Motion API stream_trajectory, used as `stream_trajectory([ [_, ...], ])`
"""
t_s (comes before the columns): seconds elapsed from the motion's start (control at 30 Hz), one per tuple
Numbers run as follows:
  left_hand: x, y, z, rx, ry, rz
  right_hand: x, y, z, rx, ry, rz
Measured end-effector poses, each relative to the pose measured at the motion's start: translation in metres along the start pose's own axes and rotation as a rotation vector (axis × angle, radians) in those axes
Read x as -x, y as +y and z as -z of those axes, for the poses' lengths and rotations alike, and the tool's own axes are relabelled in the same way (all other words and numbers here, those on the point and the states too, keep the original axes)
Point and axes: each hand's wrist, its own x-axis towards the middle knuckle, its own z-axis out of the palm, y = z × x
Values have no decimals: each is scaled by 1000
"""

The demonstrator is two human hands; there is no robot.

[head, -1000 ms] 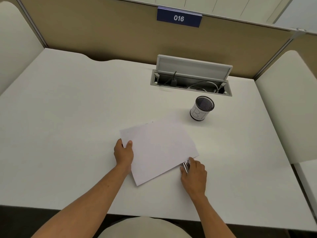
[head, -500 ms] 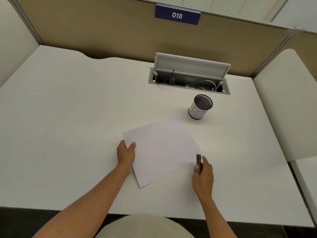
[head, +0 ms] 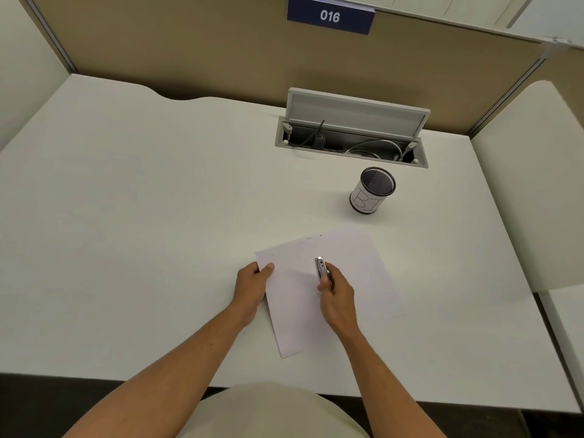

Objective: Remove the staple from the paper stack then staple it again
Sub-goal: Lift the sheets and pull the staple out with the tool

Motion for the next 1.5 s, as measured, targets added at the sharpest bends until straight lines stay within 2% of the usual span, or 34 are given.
stream_trajectory([
  [0.27,-3,2,-5,-166,-34,-81,-10,-19,-23,45,-136,-2],
  [0.43,-8,5,-6,-154,-30,-82,-14,-19,-29,162,-126,6],
  [0.63,-12,2,-13,-53,39,16,-19,-22,-35,243,-112,109],
  [0.83,-12,3,-19,-43,28,13,-24,-15,-37,196,-124,102],
  [1.0,-15,10,-12,-173,0,-70,-23,-11,-37,183,-123,77],
  [1.13,-16,11,-10,-209,7,-62,-22,-10,-38,182,-114,63],
  [1.23,-14,9,-11,-190,31,-45,-20,-10,-40,90,-88,35],
  [1.5,-4,3,-13,-293,-9,-171,-17,-8,-40,-43,-28,13],
])
